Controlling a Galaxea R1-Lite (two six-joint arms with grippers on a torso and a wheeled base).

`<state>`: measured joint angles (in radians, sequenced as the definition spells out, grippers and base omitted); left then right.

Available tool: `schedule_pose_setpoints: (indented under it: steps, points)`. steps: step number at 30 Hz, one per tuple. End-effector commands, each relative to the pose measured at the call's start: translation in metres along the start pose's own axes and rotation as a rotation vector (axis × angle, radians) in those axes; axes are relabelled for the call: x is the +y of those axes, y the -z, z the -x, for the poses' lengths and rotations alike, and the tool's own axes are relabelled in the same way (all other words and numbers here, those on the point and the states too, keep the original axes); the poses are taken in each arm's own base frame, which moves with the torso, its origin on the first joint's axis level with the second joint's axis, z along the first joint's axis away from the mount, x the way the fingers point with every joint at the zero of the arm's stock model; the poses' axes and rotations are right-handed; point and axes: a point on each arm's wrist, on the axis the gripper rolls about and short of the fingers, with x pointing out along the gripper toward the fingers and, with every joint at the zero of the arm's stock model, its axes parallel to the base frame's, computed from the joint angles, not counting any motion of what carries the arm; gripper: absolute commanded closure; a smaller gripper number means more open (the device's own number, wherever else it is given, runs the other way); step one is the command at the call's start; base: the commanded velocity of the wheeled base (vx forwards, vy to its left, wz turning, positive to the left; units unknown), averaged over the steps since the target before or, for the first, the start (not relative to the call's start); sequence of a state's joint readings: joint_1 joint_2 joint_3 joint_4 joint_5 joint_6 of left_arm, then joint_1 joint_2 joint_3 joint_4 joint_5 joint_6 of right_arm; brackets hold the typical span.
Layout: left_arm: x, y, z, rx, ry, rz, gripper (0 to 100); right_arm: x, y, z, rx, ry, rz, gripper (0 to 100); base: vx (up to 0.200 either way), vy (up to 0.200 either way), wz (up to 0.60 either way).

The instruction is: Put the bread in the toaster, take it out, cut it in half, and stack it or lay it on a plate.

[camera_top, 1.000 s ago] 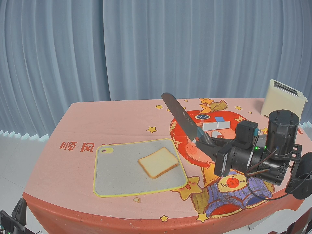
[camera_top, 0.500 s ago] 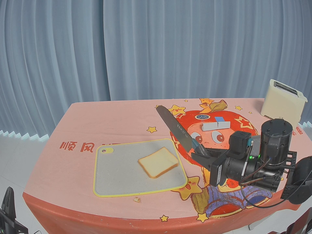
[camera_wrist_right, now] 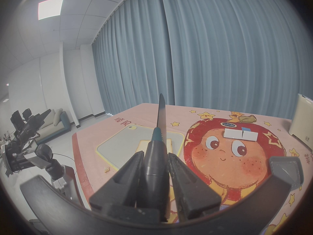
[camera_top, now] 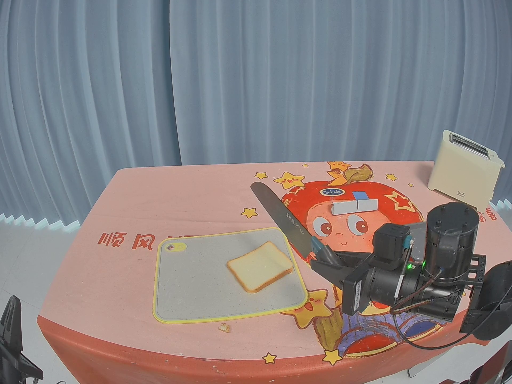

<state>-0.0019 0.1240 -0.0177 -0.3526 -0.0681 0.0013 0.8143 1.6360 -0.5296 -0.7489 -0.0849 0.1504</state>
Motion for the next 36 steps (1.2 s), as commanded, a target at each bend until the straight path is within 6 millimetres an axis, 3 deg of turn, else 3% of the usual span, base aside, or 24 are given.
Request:
schedule_pose_setpoints:
  steps: [1,11,14,17,22,28,36]
  points:
    - [0.001,-0.006,-0.02,0.078,0.033,-0.007,100,0.002,0.004,-0.001,0.021,-0.005,0.005,100,0.0,0.0,0.0]
    - [0.0,-0.044,-0.053,0.087,0.159,-0.028,100,0.002,0.003,0.001,0.016,-0.007,0.002,100,0.0,0.0,0.0]
    - [0.001,-0.066,-0.076,0.092,0.191,-0.026,100,0.002,0.003,0.0,0.016,-0.006,0.001,100,0.0,0.0,0.0]
    - [0.001,-0.074,-0.092,0.109,0.219,-0.023,100,0.002,0.003,0.001,0.016,-0.006,0.001,100,0.0,0.0,0.0]
    - [0.0,-0.076,-0.112,0.153,0.339,-0.033,100,0.001,0.004,0.0,0.019,-0.004,0.0,100,0.0,0.0,0.0]
    - [0.001,-0.074,-0.138,0.206,0.361,-0.04,100,0.001,0.005,-0.001,0.027,-0.005,-0.012,100,0.0,0.0,0.0]
    - [-0.017,-0.066,-0.179,0.215,0.496,-0.006,100,0.01,0.01,-0.004,0.044,-0.031,-0.009,100,0.0,0.0,0.0]
